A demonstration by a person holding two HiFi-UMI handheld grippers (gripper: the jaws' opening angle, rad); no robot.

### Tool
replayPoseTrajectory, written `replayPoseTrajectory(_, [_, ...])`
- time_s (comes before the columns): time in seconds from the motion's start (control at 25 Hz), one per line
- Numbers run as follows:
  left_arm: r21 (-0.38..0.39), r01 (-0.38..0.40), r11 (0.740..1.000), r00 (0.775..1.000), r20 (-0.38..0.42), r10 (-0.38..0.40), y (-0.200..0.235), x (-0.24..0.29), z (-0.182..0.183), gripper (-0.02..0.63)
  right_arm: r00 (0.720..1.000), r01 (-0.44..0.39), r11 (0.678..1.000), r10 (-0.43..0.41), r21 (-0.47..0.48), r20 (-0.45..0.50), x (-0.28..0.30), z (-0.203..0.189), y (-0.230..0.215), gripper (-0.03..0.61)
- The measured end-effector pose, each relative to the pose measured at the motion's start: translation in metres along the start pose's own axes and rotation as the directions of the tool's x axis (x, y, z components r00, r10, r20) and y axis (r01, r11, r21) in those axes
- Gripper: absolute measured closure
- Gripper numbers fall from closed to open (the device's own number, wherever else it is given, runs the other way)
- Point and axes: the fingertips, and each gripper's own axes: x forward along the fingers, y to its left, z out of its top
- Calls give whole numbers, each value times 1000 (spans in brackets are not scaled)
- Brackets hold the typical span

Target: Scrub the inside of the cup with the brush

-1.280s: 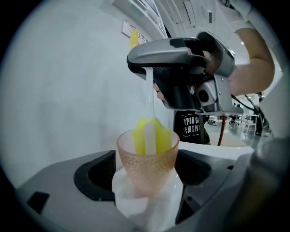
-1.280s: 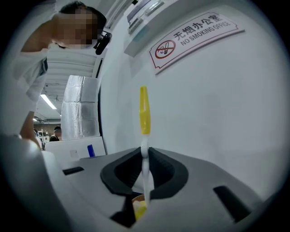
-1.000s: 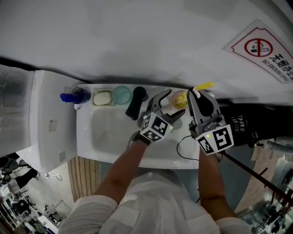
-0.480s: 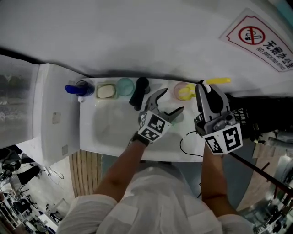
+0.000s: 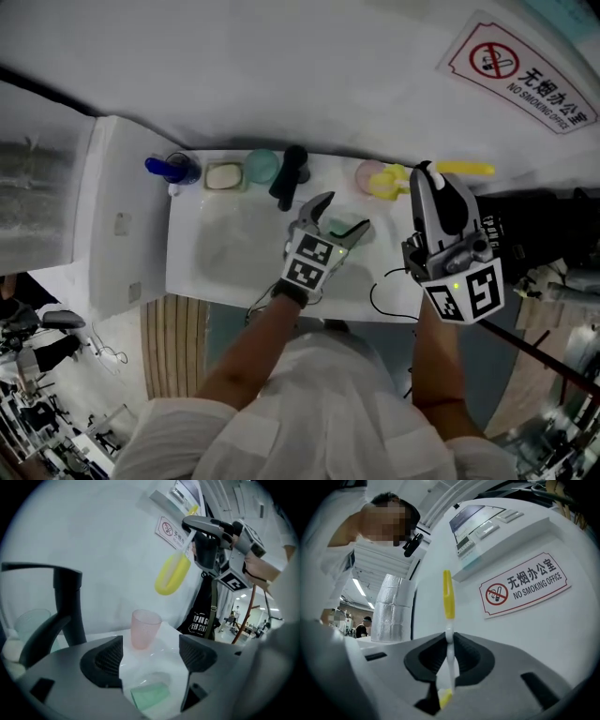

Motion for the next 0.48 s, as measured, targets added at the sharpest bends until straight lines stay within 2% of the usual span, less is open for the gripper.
replayPoseTrajectory(0.16, [-147,-21,989,998,-54,13,-9,-8,-16,245,1000,-27,1000,27,4,2,-8,5,9,541])
replayPoseTrajectory(0.32, [-296,-78,952,992,-121,43,-13,-10,-37,246,998,-61,998,61,15,-17,-14,0,17,541])
replayPoseTrajectory(0.4, [-415,-122,901,986,-155,62,-14,-10,-51,245,997,-74,997,74,22,-25,-17,-3,19,541])
replayPoseTrajectory(0.48, [-552,-156,819,982,-176,68,-14,-8,-66,245,996,-86,996,87,28,-30,-18,-6,21,541])
